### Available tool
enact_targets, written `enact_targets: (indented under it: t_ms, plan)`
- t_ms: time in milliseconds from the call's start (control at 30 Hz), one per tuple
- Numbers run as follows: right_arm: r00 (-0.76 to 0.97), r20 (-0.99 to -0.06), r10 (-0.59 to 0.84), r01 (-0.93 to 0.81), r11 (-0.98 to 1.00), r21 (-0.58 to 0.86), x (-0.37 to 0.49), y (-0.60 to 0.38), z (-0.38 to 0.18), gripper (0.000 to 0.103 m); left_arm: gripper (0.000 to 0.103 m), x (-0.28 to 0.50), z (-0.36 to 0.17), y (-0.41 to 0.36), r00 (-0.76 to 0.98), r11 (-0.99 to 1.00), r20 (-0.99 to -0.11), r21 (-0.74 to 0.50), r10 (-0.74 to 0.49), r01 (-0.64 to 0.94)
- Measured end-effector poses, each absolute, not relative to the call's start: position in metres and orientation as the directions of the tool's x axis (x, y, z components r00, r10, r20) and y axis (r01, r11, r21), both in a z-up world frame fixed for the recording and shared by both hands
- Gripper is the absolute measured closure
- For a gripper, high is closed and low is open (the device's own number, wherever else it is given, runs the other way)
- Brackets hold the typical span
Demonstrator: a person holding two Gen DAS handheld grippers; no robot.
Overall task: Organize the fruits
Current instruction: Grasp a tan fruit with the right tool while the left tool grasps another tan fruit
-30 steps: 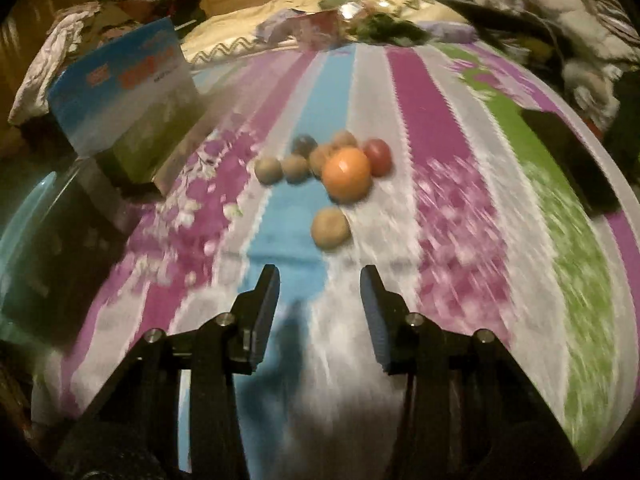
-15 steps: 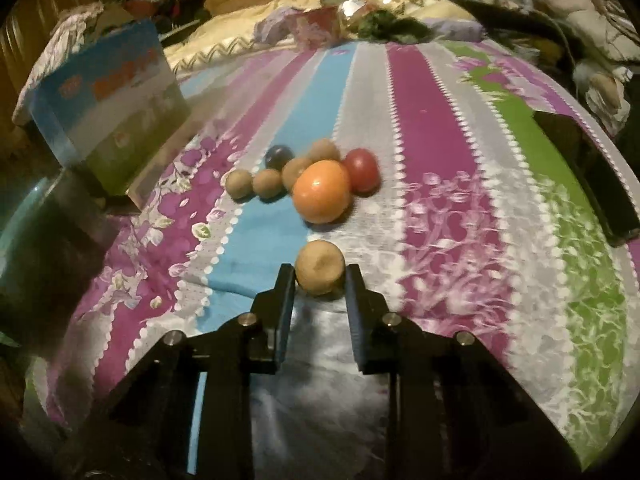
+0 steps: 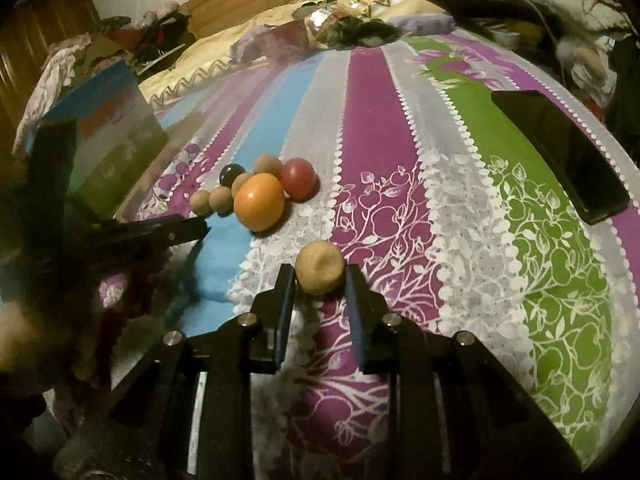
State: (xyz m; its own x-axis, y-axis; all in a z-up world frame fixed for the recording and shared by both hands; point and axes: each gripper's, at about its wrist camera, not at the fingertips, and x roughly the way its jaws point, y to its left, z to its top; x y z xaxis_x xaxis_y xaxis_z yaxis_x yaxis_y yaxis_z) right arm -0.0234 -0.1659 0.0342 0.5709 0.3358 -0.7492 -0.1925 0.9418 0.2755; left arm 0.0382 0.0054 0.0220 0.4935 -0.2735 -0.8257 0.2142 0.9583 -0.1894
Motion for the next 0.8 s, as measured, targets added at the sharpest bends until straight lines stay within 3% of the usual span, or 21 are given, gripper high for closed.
enact_targets:
  t_ms: [333, 400, 500, 800]
  plan:
    - [0.570, -0.741, 0.355, -0.189, 0.934, 0.302, -0.020, -0.169, 0.031, 0.077, 0.066, 0.054, 0.019, -0.010, 0.533, 0.954, -0.800, -0.157, -0.275, 0.256]
    - [0.572, -0.742, 0.349, -0.190, 0.937, 0.294, -0.020, -0.169, 0.031, 0.077, 0.077, 0.054, 0.020, -0.011, 0.541, 0.957, -0.799, -0.148, -0.264, 0.248]
    - [0.579, -0.748, 0.323, -0.187, 0.946, 0.264, -0.020, -0.167, 0.035, 0.077, 0.077, 0.052, 0.025, -0.007, 0.548, 0.960, -0.794, -0.162, -0.263, 0.227]
    - [0.649, -0.725, 0.231, -0.187, 0.972, 0.143, -0.029, -0.153, 0.100, 0.077, 0.077, -0.004, 0.113, 0.018, 0.658, 0.986, -0.735, -0.111, -0.166, 0.125]
